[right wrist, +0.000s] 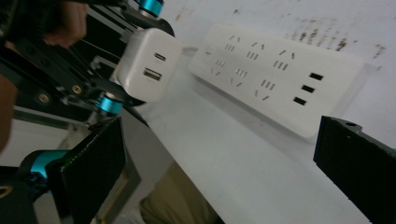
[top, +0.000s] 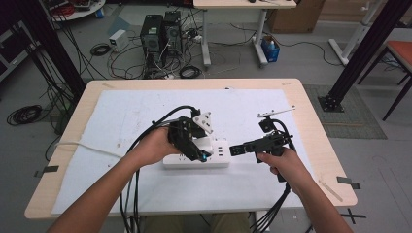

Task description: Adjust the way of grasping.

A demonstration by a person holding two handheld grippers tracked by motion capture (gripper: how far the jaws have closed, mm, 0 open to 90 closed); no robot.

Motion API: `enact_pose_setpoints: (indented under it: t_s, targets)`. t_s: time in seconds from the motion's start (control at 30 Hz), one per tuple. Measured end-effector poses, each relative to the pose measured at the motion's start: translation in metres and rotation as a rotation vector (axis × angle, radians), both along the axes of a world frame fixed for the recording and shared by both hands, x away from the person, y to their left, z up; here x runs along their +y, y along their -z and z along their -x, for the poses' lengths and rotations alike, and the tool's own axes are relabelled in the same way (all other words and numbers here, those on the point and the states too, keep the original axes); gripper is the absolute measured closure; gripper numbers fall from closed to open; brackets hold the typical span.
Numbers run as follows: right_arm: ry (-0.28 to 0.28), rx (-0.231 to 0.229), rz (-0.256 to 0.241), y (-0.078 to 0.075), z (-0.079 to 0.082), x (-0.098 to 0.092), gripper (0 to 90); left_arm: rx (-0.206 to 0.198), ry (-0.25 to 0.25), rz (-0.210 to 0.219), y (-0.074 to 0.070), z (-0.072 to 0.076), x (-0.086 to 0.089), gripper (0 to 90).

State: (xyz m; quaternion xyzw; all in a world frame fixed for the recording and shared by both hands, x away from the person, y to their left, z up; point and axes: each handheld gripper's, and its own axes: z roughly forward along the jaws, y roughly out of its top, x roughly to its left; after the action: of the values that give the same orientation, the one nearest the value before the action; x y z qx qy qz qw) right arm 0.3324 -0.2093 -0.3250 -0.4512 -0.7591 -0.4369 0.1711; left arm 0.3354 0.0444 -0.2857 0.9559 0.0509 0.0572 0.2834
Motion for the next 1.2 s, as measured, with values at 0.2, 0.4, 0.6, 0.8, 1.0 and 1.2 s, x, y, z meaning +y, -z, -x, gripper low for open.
enact_pose_setpoints:
  t_s: [0.2,0.4,0.6,0.8,1.0,1.2]
  targets:
    - [0.019,0.077,-0.105,0.002,-0.004,0.003,1.9,0.000,0.030,0.025,0.002,0.000,-0.013,42.5]
    - [0.029,0.128,-0.146,0.004,-0.006,0.007,2.0,0.000,0.038,0.042,0.003,-0.001,-0.016,42.5]
    - [0.035,0.170,-0.187,0.008,-0.009,0.011,4.3,-0.002,0.046,0.064,0.001,-0.001,-0.020,42.5]
    - [0.028,0.207,-0.203,0.011,-0.013,0.017,5.1,-0.005,0.052,0.078,0.000,0.000,-0.023,42.5]
    - [0.036,0.247,-0.284,0.014,-0.016,0.020,17.5,-0.021,0.061,0.082,-0.001,0.001,-0.026,42.5]
    - [0.039,0.279,-0.315,0.019,-0.019,0.021,27.3,-0.029,0.059,0.085,-0.001,0.001,-0.026,42.5]
